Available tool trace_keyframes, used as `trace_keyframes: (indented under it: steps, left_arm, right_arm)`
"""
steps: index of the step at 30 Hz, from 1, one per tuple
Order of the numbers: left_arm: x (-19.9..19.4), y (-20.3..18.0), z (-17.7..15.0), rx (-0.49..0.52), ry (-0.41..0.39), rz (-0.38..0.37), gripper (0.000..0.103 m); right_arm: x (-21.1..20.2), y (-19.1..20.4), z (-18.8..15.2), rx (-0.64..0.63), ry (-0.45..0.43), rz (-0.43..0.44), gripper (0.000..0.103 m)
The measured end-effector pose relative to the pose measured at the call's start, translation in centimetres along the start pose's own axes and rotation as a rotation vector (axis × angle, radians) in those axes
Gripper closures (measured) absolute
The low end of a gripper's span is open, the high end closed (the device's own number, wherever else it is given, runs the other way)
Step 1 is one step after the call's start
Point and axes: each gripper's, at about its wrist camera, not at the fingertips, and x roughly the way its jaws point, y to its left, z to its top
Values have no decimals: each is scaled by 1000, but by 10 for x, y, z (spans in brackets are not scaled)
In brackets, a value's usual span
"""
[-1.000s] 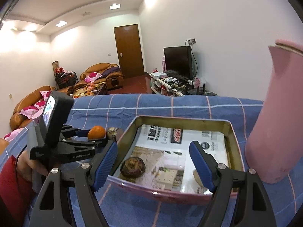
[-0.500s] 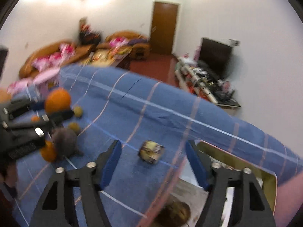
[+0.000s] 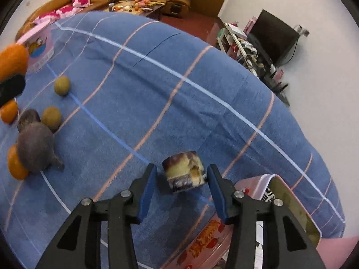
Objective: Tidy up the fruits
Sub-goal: 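Carry the orange and cake roll over the tin and release both inside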
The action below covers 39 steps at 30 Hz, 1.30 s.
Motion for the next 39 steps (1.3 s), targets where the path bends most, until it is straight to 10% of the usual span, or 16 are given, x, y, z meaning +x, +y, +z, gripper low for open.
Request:
trace_keyframes:
  steps: [5,12,18,24,39]
  left_arm:
    - [1,-4,0,13,-3,4,57]
    - [-2,-15,-4,30,-21,17,57]
    - [-10,-40,-14,71,-56,22,57]
    - [-14,-67,-27,97,-76,5,57]
    - [-33,-105,-50,116,-101,24,57]
  right_arm:
    - [-11,-6,-6,79,-49,24,64]
    - [-81,-7,-49,339,-380,113,63]
    - [-118,4,-95,438,-539,10,63]
    - [-129,8,-132,445,-584,-105,63]
    - [-131,-14,-158,434,-598,-65,63]
